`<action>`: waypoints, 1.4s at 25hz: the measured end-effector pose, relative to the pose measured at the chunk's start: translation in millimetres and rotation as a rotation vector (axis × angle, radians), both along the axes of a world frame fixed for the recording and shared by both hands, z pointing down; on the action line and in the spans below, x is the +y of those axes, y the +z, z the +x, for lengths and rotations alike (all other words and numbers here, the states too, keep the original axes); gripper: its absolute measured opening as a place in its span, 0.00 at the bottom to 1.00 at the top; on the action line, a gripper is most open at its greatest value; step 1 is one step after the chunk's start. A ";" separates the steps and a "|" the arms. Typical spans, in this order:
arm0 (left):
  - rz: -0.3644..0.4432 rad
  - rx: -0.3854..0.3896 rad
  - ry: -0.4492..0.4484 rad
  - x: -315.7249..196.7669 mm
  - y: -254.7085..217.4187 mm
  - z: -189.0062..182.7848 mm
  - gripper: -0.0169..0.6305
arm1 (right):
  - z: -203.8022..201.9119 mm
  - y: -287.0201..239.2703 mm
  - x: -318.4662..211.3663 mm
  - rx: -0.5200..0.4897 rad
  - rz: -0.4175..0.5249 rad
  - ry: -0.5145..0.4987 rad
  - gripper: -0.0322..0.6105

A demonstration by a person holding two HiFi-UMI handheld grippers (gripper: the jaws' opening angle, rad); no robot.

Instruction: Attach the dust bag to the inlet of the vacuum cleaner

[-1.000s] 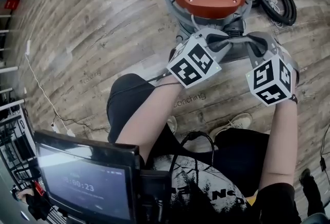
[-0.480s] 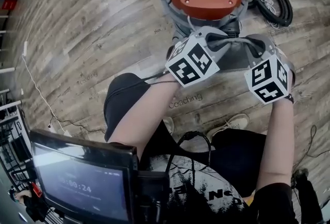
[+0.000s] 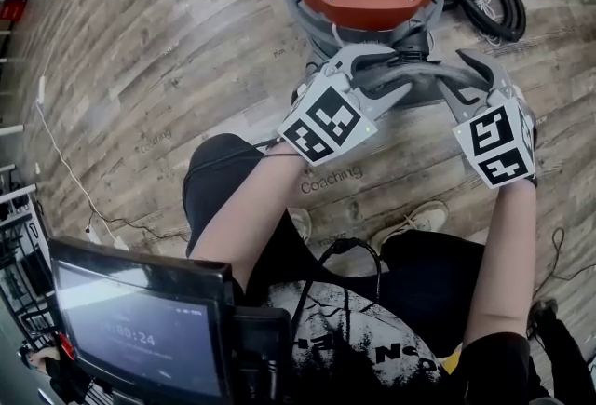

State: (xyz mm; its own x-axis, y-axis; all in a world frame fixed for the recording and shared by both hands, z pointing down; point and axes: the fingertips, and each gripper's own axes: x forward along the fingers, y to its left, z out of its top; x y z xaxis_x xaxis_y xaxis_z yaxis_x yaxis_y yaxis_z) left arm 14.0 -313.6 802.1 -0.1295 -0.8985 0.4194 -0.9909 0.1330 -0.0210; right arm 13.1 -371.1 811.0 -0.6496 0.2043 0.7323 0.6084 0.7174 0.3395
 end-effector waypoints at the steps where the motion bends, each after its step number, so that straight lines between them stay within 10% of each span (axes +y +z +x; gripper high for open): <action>1: 0.021 -0.006 0.000 1.4 -4.9 0.2 0.32 | 1.8 -4.3 -2.0 -0.007 -0.017 0.002 0.40; 7: 0.083 -0.038 0.029 8.4 -28.8 6.6 0.38 | 15.1 -42.2 13.9 -0.094 -0.164 -0.033 0.45; 13: 0.185 -0.150 0.061 21.1 -57.5 10.1 0.03 | 12.3 -85.8 27.2 -0.282 -0.409 -0.041 0.12; 18: 0.317 -0.035 -0.051 20.6 -76.0 -12.0 0.03 | -12.5 -102.7 27.2 -0.304 -0.435 -0.093 0.06; 35: 0.195 0.196 -0.163 65.4 -342.4 19.6 0.03 | 66.4 -347.7 81.9 -0.096 -0.757 -0.137 0.06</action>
State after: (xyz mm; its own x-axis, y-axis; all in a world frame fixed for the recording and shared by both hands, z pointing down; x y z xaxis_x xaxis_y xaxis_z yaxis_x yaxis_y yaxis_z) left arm 33.6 -248.2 459.7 -0.2123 -0.9384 0.2726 -0.9388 0.2733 0.2097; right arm 79.5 -289.2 463.3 -0.6360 0.7099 0.3027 0.7011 0.6954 -0.1578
